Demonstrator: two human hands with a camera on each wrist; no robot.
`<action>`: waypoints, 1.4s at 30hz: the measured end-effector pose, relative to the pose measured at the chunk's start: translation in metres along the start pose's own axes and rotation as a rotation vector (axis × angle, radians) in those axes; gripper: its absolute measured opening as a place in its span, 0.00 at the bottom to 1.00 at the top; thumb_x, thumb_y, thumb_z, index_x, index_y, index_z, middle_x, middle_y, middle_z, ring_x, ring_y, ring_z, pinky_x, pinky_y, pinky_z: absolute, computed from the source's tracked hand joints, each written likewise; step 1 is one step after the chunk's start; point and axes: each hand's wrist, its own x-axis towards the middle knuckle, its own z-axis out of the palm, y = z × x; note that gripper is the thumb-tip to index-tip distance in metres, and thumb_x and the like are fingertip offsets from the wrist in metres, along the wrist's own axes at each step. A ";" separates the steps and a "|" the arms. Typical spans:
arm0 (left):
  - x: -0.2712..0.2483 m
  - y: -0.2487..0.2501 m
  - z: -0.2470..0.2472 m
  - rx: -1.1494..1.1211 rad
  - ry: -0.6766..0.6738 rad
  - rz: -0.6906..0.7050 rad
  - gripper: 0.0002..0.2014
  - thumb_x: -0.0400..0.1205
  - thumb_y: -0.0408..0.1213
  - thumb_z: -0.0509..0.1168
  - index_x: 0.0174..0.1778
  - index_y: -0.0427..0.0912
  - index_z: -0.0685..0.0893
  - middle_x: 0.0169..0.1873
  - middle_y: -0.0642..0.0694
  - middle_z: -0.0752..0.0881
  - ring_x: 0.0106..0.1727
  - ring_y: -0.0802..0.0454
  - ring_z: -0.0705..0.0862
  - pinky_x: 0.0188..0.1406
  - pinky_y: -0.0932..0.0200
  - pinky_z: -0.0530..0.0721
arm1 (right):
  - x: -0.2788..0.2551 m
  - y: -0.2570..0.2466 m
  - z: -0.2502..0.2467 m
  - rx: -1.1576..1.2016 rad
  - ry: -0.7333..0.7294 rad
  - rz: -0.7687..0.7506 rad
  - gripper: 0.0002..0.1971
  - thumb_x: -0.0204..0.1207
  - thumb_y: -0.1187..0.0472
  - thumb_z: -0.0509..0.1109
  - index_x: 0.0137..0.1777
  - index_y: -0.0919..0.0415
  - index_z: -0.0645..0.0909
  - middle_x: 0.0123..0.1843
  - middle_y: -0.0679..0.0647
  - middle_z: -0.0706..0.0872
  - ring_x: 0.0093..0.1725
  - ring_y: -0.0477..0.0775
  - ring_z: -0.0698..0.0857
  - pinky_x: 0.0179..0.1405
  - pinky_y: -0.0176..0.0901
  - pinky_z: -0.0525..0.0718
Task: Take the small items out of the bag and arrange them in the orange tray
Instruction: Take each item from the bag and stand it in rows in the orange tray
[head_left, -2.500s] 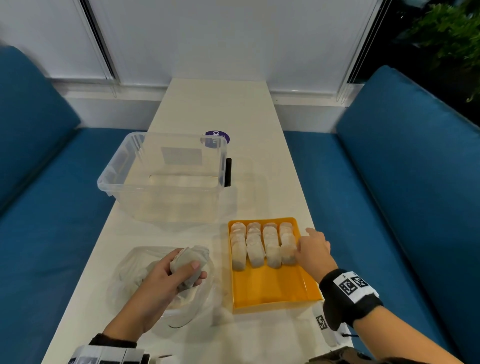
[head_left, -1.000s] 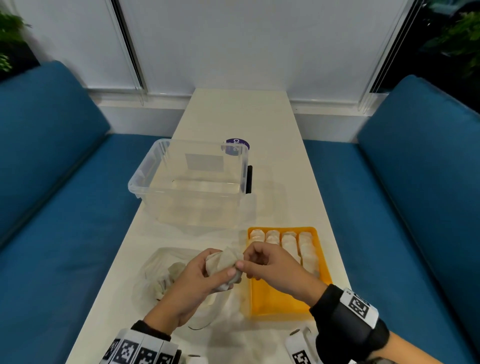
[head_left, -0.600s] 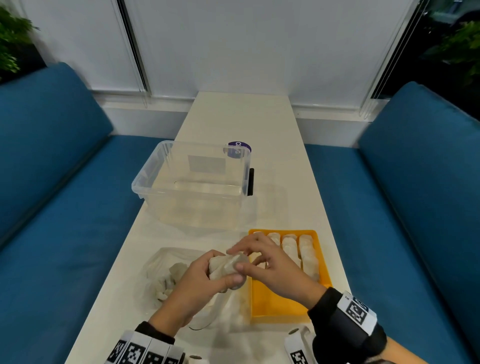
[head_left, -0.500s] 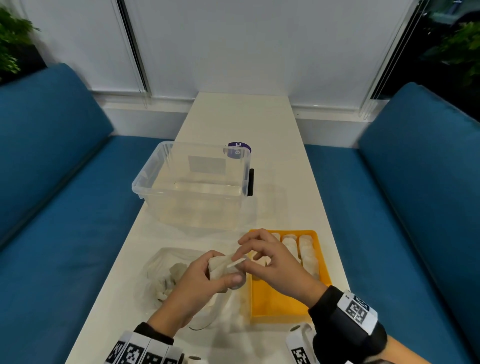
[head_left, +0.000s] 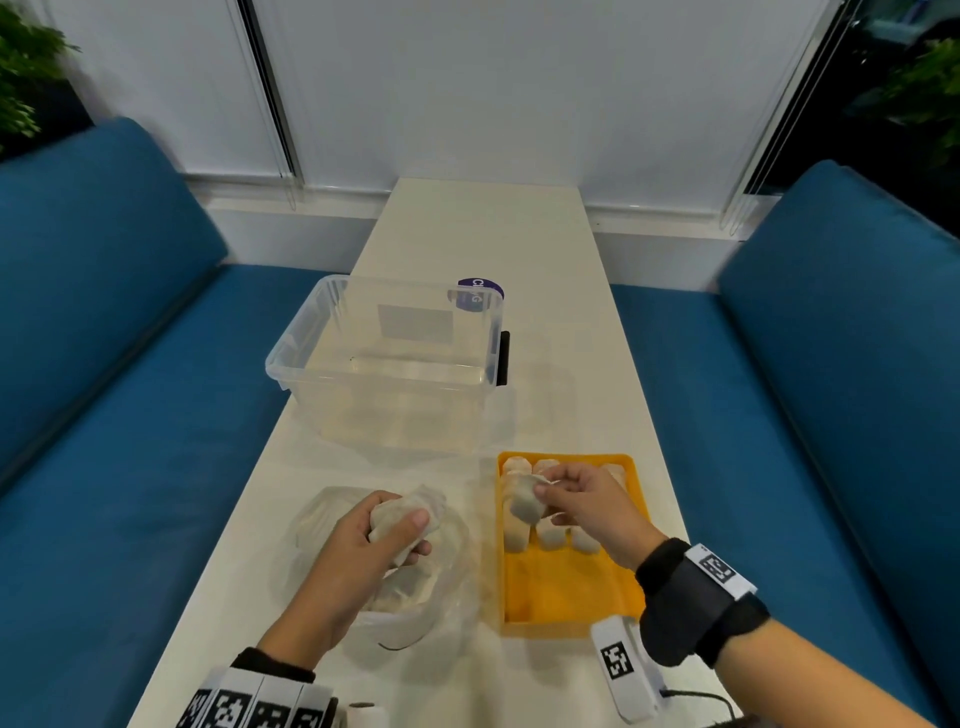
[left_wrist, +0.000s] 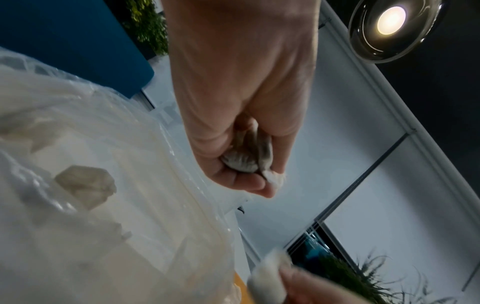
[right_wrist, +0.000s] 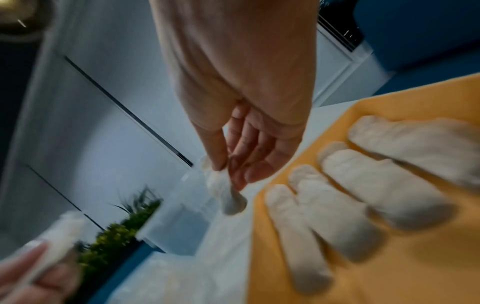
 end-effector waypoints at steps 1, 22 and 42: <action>-0.001 -0.001 -0.002 0.000 0.016 0.002 0.21 0.70 0.48 0.76 0.50 0.36 0.83 0.33 0.44 0.89 0.38 0.50 0.88 0.44 0.57 0.88 | 0.005 0.006 -0.001 -0.043 -0.007 0.062 0.05 0.78 0.64 0.70 0.52 0.63 0.81 0.39 0.56 0.86 0.37 0.49 0.84 0.38 0.36 0.83; -0.004 -0.006 -0.016 0.073 0.039 -0.027 0.18 0.71 0.49 0.69 0.49 0.40 0.83 0.36 0.45 0.91 0.39 0.51 0.90 0.41 0.60 0.85 | 0.052 0.035 0.016 -0.448 -0.155 0.280 0.09 0.74 0.70 0.71 0.42 0.55 0.77 0.38 0.55 0.83 0.36 0.51 0.85 0.40 0.41 0.88; 0.000 0.003 0.011 -0.039 -0.134 -0.143 0.08 0.80 0.30 0.65 0.55 0.36 0.81 0.44 0.40 0.89 0.44 0.47 0.90 0.45 0.60 0.87 | -0.022 -0.022 0.019 -0.343 -0.243 -0.147 0.06 0.75 0.53 0.72 0.49 0.52 0.82 0.43 0.47 0.85 0.40 0.43 0.82 0.41 0.33 0.81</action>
